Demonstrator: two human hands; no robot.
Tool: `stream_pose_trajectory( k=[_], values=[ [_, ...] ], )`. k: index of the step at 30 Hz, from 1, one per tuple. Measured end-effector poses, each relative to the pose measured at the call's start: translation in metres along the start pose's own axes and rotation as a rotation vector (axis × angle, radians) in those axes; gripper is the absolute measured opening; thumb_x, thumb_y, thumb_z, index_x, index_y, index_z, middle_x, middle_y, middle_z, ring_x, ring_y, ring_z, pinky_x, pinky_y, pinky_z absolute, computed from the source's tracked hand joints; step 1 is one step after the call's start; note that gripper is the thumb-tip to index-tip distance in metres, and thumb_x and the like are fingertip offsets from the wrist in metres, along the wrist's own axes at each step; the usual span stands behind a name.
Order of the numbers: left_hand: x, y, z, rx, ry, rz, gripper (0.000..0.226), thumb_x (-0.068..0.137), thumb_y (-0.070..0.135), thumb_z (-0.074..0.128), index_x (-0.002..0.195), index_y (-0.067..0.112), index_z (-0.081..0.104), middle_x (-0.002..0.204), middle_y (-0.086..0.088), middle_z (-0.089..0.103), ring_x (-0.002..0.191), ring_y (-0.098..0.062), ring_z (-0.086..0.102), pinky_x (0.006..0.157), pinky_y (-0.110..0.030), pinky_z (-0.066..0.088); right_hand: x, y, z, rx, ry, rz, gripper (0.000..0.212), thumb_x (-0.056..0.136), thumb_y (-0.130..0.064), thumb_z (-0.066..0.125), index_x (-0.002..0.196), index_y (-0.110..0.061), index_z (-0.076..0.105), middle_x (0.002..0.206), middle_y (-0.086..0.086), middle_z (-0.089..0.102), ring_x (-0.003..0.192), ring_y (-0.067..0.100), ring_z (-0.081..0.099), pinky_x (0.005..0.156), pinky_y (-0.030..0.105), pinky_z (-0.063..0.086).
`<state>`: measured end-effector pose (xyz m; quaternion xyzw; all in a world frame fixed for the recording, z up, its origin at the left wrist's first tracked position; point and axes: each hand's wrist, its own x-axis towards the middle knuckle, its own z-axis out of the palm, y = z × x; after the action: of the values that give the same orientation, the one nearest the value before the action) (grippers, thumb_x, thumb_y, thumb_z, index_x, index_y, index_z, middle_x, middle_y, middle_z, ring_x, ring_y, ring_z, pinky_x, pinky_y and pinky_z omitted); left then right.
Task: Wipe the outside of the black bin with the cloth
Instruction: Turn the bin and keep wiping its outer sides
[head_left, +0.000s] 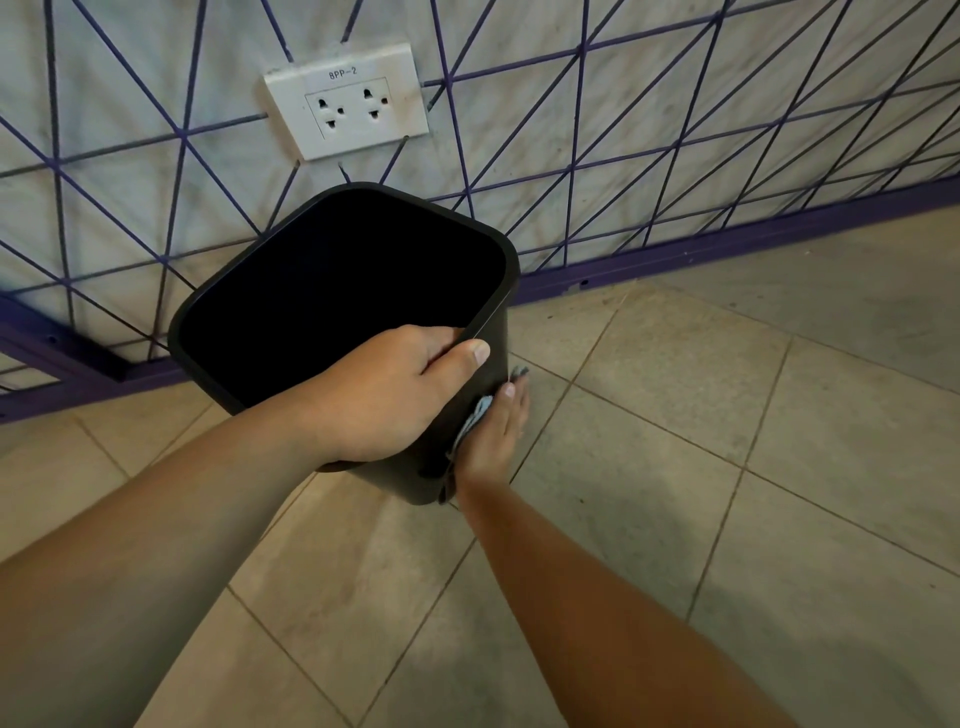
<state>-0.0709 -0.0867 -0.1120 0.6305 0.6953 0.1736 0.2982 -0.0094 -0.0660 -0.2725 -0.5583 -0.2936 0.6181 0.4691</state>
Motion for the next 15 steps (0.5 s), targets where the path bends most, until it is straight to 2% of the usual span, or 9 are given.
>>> stream_pose_trajectory(
  k=[2,3,4,6,7,8,10,12,15],
  values=[
    [0.000,0.000,0.000,0.008,0.001,-0.002,0.033,0.102,0.045,0.039,0.089,0.029,0.065,0.082,0.011,0.069,0.080,0.003,0.065,0.071,-0.016,0.050,0.007,-0.003,0.003,0.024,0.025,0.069,0.057,0.113,-0.044,0.023,0.166,-0.023,0.022,0.174,0.001,0.020,0.162,0.020,0.013,0.132,0.046,0.011],
    [-0.001,0.001,-0.001,-0.016,-0.007,-0.001,0.032,0.103,0.043,0.040,0.085,0.030,0.064,0.080,0.016,0.069,0.078,0.005,0.065,0.067,-0.013,0.048,0.003,-0.007,0.005,0.045,0.004,0.062,0.061,0.111,-0.050,0.023,0.166,-0.024,0.024,0.173,0.000,0.021,0.162,0.021,0.015,0.132,0.049,0.015],
    [0.000,0.002,-0.002,-0.048,-0.016,0.002,0.032,0.103,0.041,0.042,0.080,0.031,0.063,0.076,0.020,0.068,0.075,0.006,0.064,0.065,-0.009,0.045,-0.003,-0.010,0.007,0.062,-0.023,0.018,0.064,0.108,-0.054,0.024,0.166,-0.025,0.025,0.172,-0.005,0.021,0.161,0.016,0.014,0.131,0.045,0.017],
    [0.001,0.003,-0.003,-0.101,-0.036,0.008,0.033,0.103,0.037,0.044,0.077,0.031,0.062,0.072,0.022,0.067,0.072,0.007,0.064,0.064,-0.009,0.044,-0.018,-0.013,0.008,0.056,-0.056,-0.086,0.058,0.112,-0.047,0.022,0.166,-0.027,0.021,0.164,-0.022,0.015,0.154,-0.001,0.008,0.124,0.023,0.013],
    [0.001,0.002,-0.003,-0.108,-0.043,0.010,0.031,0.103,0.037,0.044,0.082,0.031,0.065,0.076,0.020,0.069,0.077,0.006,0.065,0.069,-0.011,0.047,-0.021,-0.011,0.008,0.039,-0.053,-0.111,0.055,0.114,-0.041,0.021,0.167,-0.028,0.018,0.161,-0.025,0.014,0.150,-0.006,0.005,0.119,0.015,0.010],
    [0.001,0.001,-0.002,-0.097,-0.045,0.011,0.030,0.104,0.038,0.043,0.089,0.029,0.067,0.083,0.016,0.072,0.083,0.004,0.067,0.076,-0.016,0.051,-0.018,-0.006,0.006,0.028,-0.042,-0.111,0.054,0.114,-0.038,0.020,0.167,-0.028,0.017,0.163,-0.023,0.014,0.150,-0.007,0.005,0.119,0.014,0.010],
    [0.001,-0.001,-0.002,-0.040,-0.031,0.003,0.033,0.103,0.042,0.041,0.098,0.025,0.068,0.090,0.006,0.072,0.087,-0.003,0.068,0.085,-0.031,0.055,-0.005,-0.002,0.004,0.027,0.013,-0.039,0.054,0.114,-0.041,0.021,0.167,-0.027,0.019,0.172,-0.010,0.015,0.158,0.007,0.011,0.130,0.032,0.013],
    [0.001,-0.001,-0.002,-0.016,-0.019,-0.008,0.035,0.103,0.044,0.040,0.096,0.023,0.067,0.087,0.002,0.071,0.083,-0.006,0.068,0.085,-0.035,0.055,0.003,-0.003,0.006,0.051,0.027,0.061,0.064,0.108,-0.055,0.022,0.166,-0.026,0.024,0.173,0.000,0.021,0.161,0.022,0.017,0.131,0.050,0.017],
    [0.000,0.001,-0.002,-0.083,-0.033,-0.008,0.031,0.103,0.040,0.043,0.093,0.024,0.068,0.087,0.003,0.071,0.084,-0.005,0.068,0.085,-0.033,0.056,-0.007,-0.008,0.009,0.092,-0.035,-0.013,0.088,0.087,-0.076,0.025,0.164,-0.033,0.027,0.171,-0.005,0.026,0.159,0.018,0.022,0.130,0.049,0.023]
  ],
)
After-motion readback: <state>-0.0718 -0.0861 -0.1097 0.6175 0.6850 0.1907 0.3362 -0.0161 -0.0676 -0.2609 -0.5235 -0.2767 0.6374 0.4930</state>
